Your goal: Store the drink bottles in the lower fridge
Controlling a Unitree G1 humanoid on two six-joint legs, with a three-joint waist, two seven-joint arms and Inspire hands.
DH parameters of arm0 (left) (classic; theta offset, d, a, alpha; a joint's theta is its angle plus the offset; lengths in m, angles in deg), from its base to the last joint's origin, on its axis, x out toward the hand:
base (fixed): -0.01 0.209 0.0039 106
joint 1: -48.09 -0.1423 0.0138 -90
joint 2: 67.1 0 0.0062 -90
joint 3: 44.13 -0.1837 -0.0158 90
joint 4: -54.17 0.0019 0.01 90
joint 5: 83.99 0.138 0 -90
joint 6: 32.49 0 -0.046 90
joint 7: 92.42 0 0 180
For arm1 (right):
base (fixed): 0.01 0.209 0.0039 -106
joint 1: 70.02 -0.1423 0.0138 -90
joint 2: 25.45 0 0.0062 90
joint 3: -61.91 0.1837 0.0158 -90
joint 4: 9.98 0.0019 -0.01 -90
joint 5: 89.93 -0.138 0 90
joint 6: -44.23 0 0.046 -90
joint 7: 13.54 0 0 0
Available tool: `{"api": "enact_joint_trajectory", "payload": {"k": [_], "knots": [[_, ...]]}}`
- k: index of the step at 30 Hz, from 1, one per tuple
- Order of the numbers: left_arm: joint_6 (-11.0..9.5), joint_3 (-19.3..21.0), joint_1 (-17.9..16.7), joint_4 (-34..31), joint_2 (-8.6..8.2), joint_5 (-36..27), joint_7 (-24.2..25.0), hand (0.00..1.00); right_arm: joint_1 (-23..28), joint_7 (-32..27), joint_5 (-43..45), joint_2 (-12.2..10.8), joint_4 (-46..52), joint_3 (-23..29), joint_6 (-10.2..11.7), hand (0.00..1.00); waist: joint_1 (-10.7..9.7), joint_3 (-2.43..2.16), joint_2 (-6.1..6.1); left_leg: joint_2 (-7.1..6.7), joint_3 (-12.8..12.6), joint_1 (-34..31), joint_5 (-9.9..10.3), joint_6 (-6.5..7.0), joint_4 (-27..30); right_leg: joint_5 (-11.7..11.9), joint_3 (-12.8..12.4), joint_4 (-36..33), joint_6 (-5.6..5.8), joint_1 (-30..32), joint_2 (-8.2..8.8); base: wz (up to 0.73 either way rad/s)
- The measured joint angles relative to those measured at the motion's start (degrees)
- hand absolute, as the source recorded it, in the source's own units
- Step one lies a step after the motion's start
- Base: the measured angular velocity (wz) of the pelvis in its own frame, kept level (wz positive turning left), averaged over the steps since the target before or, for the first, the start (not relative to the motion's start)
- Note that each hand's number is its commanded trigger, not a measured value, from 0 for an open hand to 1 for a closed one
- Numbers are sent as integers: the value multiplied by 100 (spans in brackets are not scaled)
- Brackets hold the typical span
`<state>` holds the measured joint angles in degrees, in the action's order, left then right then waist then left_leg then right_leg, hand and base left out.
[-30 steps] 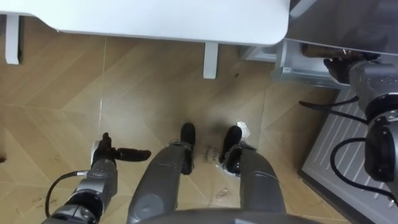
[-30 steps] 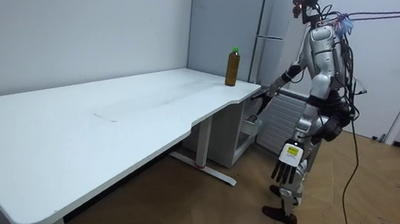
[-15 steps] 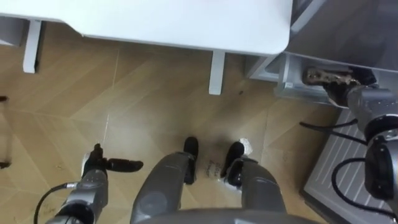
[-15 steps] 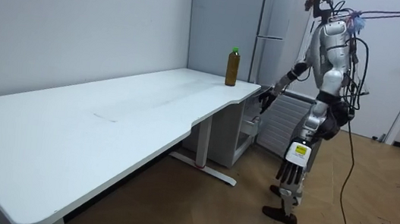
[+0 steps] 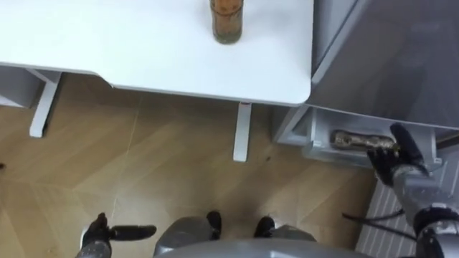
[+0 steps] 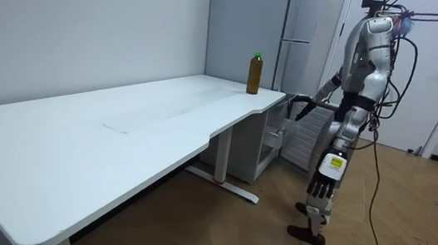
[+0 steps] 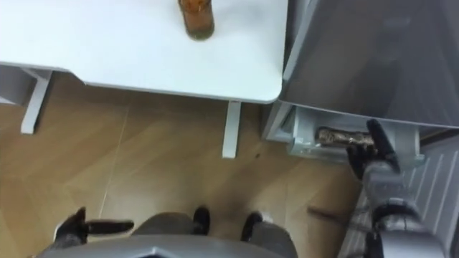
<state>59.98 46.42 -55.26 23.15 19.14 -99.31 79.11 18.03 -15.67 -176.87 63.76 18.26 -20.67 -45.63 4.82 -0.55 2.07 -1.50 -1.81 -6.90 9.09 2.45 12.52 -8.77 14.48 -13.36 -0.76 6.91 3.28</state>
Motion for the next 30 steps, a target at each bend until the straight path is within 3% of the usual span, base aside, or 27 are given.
{"api": "enact_joint_trajectory", "payload": {"k": [4,8,9,14,15,20,27,30], "knots": [[-5,152,-162,12,-111,-15,2,0,645,263,432,-229,-84,-182,11,0,-14,15,-21,34,-13,294,98,-8,-44,-4,-9,168,24,-338,-52,-5],[-161,345,-286,19,-266,48,-123,0,931,487,1281,-496,-505,-277,9,0,-143,98,-2,46,-97,574,100,-13,-241,-21,-22,217,37,-575,-68,-10],[-162,366,-287,30,-285,45,-142,0,995,489,1457,-521,-523,-299,9,0,-166,101,-8,54,-106,607,105,-13,-259,-24,-23,269,41,-598,-70,0],[-231,378,-293,140,-331,3,-268,0,1198,704,3197,-616,-886,-631,-38,0,-223,77,17,61,-116,739,142,-29,-301,-47,-89,285,47,-717,-104,-5],[-228,385,-317,145,-349,-26,-317,0,1187,707,3670,-619,-1006,-629,-57,0,-290,96,32,61,-114,764,157,-28,-298,-63,-82,287,52,-756,-106,7],[-194,668,-313,195,-515,-27,-394,0,1207,725,4983,-640,-1149,-621,-160,0,-290,94,47,74,-121,944,221,-40,-309,-88,-146,378,55,-927,-146,-2],[-73,1063,-280,210,-529,-106,-502,0,1189,696,5569,-598,-1193,-601,-275,0,-285,68,11,69,-123,1030,254,-52,-298,-93,-169,383,49,-1003,-166,0],[-36,1277,-262,182,-529,-549,-661,0,1147,653,5631,-590,-1191,-589,-333,0,-278,58,-15,73,-116,1075,254,-51,-301,-93,-168,394,49,-1056,-166,0]]}}
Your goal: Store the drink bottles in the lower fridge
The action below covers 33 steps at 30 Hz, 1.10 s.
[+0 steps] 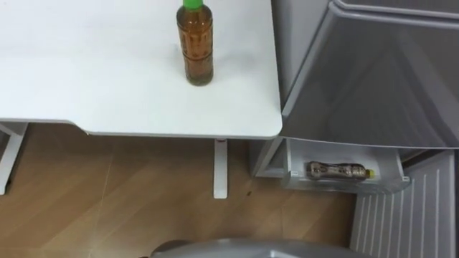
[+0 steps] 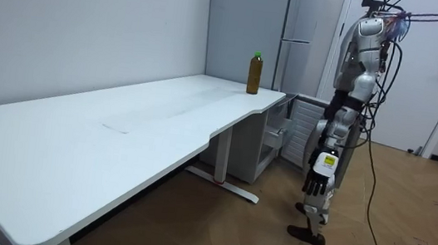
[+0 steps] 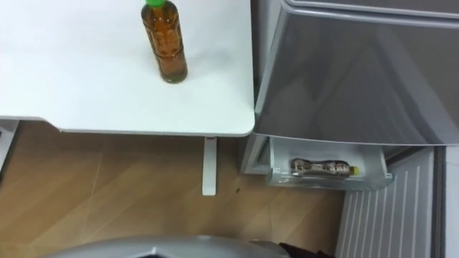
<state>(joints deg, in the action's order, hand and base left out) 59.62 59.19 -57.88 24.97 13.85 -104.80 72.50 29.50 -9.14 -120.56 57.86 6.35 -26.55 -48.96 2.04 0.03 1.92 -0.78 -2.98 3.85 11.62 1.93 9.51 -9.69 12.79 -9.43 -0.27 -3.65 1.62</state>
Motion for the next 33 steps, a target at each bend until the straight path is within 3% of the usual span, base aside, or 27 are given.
{"api": "enact_joint_trajectory", "payload": {"k": [4,8,11,16,18,22,24,26,33], "knots": [[2,24,-17,-3,14,-542,-237,0,-58,-18,5,8,-12,-1,-62,0,21,-5,-29,8,16,114,39,-1,18,-6,12,73,2,-147,-9,2],[-7,564,0,-293,-18,-1316,-734,0,-35,-150,109,11,35,42,-65,0,96,-6,-80,7,48,174,63,0,35,-12,12,59,5,-223,-13,2],[-167,924,39,-507,-48,-1834,-1137,0,-50,-236,302,7,32,208,-64,0,176,-7,-136,4,77,192,68,5,29,-23,-7,51,12,-233,-8,0],[-371,1348,34,-1124,-104,-2006,-1987,0,-38,-373,608,-7,80,216,-38,0,291,-7,-178,-1,129,262,70,11,-3,-57,4,-12,17,-249,3,-2],[-560,1346,-39,-1506,-110,-1765,-2406,0,-47,-462,777,-8,86,216,15,0,310,-9,-176,-8,148,276,71,11,-8,-69,7,-21,21,-264,6,4],[-731,1347,-134,-2328,-131,-1118,-3115,0,-24,-516,1104,-28,210,223,89,0,311,-14,-184,-8,168,279,71,11,1,-70,-8,-20,21,-264,-1,0],[-921,1270,-105,-2983,-119,-724,-3554,0,66,-518,1143,-34,289,208,197,0,267,-15,-185,-51,336,261,71,12,23,-70,34,-18,21,-280,5,8],[-1047,1085,-102,-3439,-95,-207,-3752,0,67,-528,1153,-23,259,215,247,0,265,-21,-199,-106,495,270,74,20,25,-70,43,-6,21,-317,5,9],[-1225,888,-82,-5434,-93,1662,-4134,0,79,-546,1444,-28,255,207,389,0,168,-24,-175,-106,554,265,74,20,61,-77,68,-3,9,-318,-7,1]]}}
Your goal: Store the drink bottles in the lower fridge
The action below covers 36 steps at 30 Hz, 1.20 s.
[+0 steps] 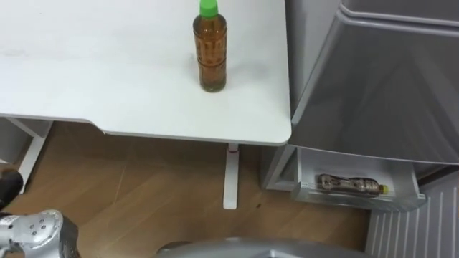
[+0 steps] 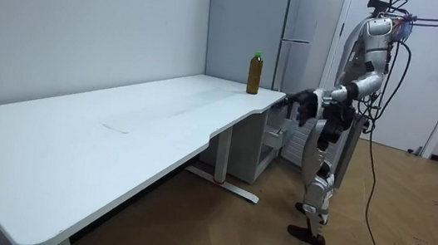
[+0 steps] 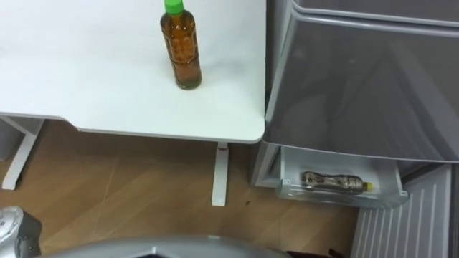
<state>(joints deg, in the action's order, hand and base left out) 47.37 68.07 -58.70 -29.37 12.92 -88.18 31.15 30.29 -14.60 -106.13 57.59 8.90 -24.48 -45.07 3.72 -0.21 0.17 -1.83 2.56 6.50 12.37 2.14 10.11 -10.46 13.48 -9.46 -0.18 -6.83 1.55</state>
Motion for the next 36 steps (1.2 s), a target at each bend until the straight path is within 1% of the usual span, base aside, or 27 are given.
{"api": "enact_joint_trajectory", "payload": {"k": [1,2,3,5,6,9,10,12,13,15,16,17,18,19,20,21,22,24,26,28,30,34,36], "knots": [[-35,-22,1,-164,0,81,-8,0,1,0,1,0,0,0,18,0,-8,0,5,0,-1,0,0,0,0,0,-6,-1,0,0,0,0],[-84,-59,22,-448,0,313,-17,0,26,16,34,0,-5,-2,69,0,-32,0,7,-2,-1,2,0,0,-2,0,-23,-1,0,4,0,0],[-96,-65,37,-563,0,447,-17,0,34,34,68,1,-13,4,84,0,-39,0,7,-2,-1,0,0,0,-6,0,-28,1,0,9,-1,0],[-104,-130,115,-970,0,1018,-6,0,-6,93,92,1,-87,6,130,0,-80,-1,19,1,-6,-5,0,0,-4,0,-36,1,0,4,-2,0],[-106,-142,129,-1065,1,1130,27,0,-12,111,92,1,-113,6,129,0,-92,-2,21,1,-8,-4,0,1,-5,0,-42,1,0,-7,-2,0],[-107,-302,151,-1779,1,1190,342,0,-92,264,93,-10,-210,7,193,0,-220,-1,38,3,-17,12,0,1,0,0,-74,5,0,-13,-9,0],[-107,-365,159,-1880,1,1190,402,0,-130,282,92,-7,-284,8,192,0,-233,1,41,2,-17,17,0,1,0,0,-79,9,0,-12,-9,0],[-108,-660,191,-2130,2,1172,796,0,-151,378,66,-10,-342,7,189,0,-288,4,51,1,-13,20,0,1,-3,12,-82,79,0,-48,-16,2],[-107,-719,192,-2167,-1,1167,896,0,-163,392,68,-10,-364,6,190,0,-303,7,56,3,-13,19,0,1,-3,14,-83,81,-1,-47,-17,0],[-106,-951,213,-2344,-1,1047,1353,0,-263,499,68,-11,-500,5,196,0,-363,7,65,8,-14,10,0,1,2,14,-86,85,-2,-21,-22,0],[-106,-1015,237,-2390,1,1003,1466,0,-279,500,72,-13,-516,3,198,0,-375,9,68,10,-14,11,0,1,6,13,-83,83,-3,-11,-22,0],[-106,-1167,322,-2462,0,866,1673,0,-299,491,89,-32,-520,4,204,0,-407,15,75,10,-16,-1,0,0,14,14,-82,83,-3,-10,-25,3],[-106,-1276,367,-2498,0,824,1856,0,-326,493,96,-47,-524,4,228,0,-463,17,74,9,-25,-5,0,0,12,14,-93,83,-3,-12,-27,3],[-107,-1317,375,-2508,1,823,1957,0,-350,492,97,-53,-525,2,241,0,-499,19,71,10,-32,-5,0,0,9,14,-106,83,-3,-12,-30,-6],[-107,-1419,407,-2508,3,795,2163,0,-381,491,91,-55,-524,-2,270,0,-522,28,64,15,-56,3,0,0,-8,14,-188,85,-3,-12,-45,-11],[-108,-1556,451,-2507,3,631,2365,0,-385,492,84,-64,-521,-5,334,0,-554,33,58,17,-59,9,0,0,-21,15,-240,89,-5,-14,-55,-9],[-108,-1624,472,-2506,1,568,2461,0,-386,492,81,-71,-521,-5,364,0,-562,36,60,17,-63,9,0,0,-25,15,-245,88,-5,-14,-55,-4],[-109,-1818,497,-2506,2,370,2819,0,-398,507,81,-82,-520,2,467,0,-651,51,63,16,-56,3,0,0,-27,15,-256,90,-5,-8,-56,0],[-108,-1904,510,-2506,3,277,3082,0,-397,554,83,-79,-522,5,502,0,-684,66,48,15,-59,-2,0,0,-26,15,-276,94,-5,2,-58,-5],[-108,-1934,554,-2506,2,141,3318,0,-406,582,84,-79,-524,7,508,0,-710,70,44,16,-59,-3,0,0,-26,13,-317,94,-8,13,-64,-8],[-108,-1934,607,-2506,2,105,3564,0,-409,629,84,-77,-529,7,561,0,-714,69,36,16,-60,-1,0,0,-26,12,-400,95,-10,31,-72,-12],[-108,-1985,608,-2505,2,76,3860,0,-419,719,85,-72,-525,5,563,0,-756,72,44,13,-67,5,0,0,-35,12,-413,92,-9,50,-69,-2],[-106,-2048,608,-2498,-1,-82,3996,0,-426,751,75,-72,-525,2,562,0,-773,75,57,12,-61,4,0,0,-45,11,-420,90,-10,79,-70,0]]}}
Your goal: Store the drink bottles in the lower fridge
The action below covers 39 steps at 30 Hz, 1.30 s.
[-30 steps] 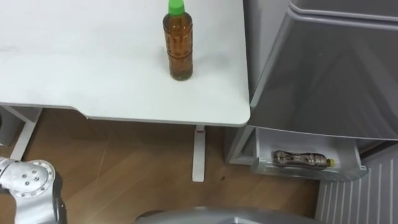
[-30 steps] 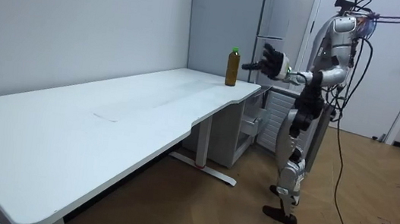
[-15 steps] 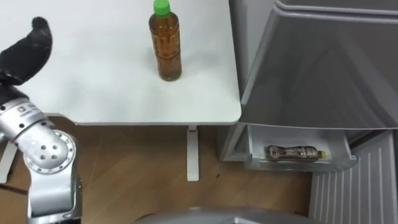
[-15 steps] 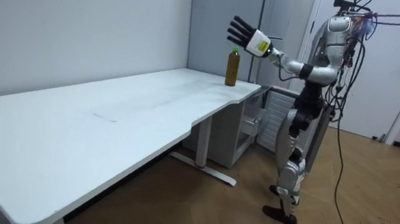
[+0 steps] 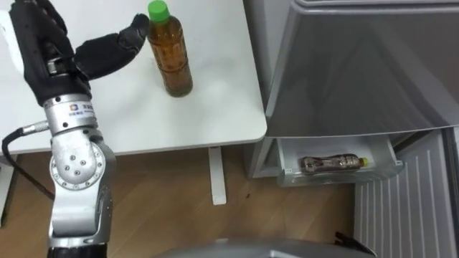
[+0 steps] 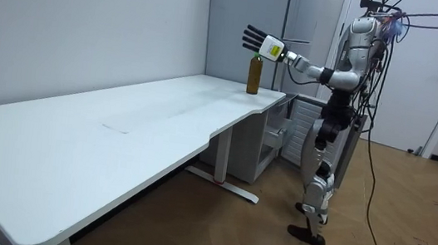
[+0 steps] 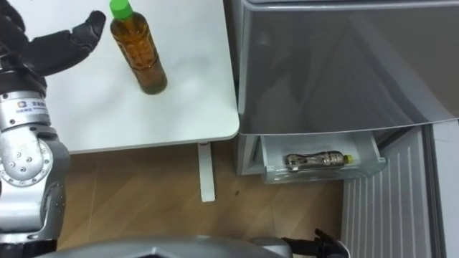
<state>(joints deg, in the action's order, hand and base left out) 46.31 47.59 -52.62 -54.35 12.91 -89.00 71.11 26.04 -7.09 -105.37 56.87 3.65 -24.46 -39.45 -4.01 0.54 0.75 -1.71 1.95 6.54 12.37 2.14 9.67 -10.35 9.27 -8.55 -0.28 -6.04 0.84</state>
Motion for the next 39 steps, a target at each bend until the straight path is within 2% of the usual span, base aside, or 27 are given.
{"api": "enact_joint_trajectory", "payload": {"k": [8,17,28,35,39], "knots": [[8,-17,0,2,-1,-7,249,0,-8,8,0,-2,-1,-3,-10,0,-14,2,9,-1,0,1,0,0,-3,0,-126,-4,-1,14,-21,0],[49,-11,1,10,0,-123,557,0,-5,39,-5,1,26,-14,-9,0,1,-16,20,-1,-19,-115,-1,1,25,6,-127,-21,-11,115,-21,0],[267,-16,1,398,-2,-437,870,0,-5,71,179,11,36,4,-23,0,-9,-19,32,8,-64,-84,-1,1,20,18,-123,-32,-22,105,-23,-1],[506,-15,1,680,-4,-441,948,0,-42,75,199,10,26,4,-172,0,-14,-10,70,17,-107,-76,-1,1,20,24,-130,-27,-27,107,-27,0],[538,-14,4,702,-3,-438,948,0,-38,77,204,11,37,8,-217,0,-38,-10,66,23,-169,-72,-1,1,7,26,-150,-28,-26,113,-28,-3]]}}
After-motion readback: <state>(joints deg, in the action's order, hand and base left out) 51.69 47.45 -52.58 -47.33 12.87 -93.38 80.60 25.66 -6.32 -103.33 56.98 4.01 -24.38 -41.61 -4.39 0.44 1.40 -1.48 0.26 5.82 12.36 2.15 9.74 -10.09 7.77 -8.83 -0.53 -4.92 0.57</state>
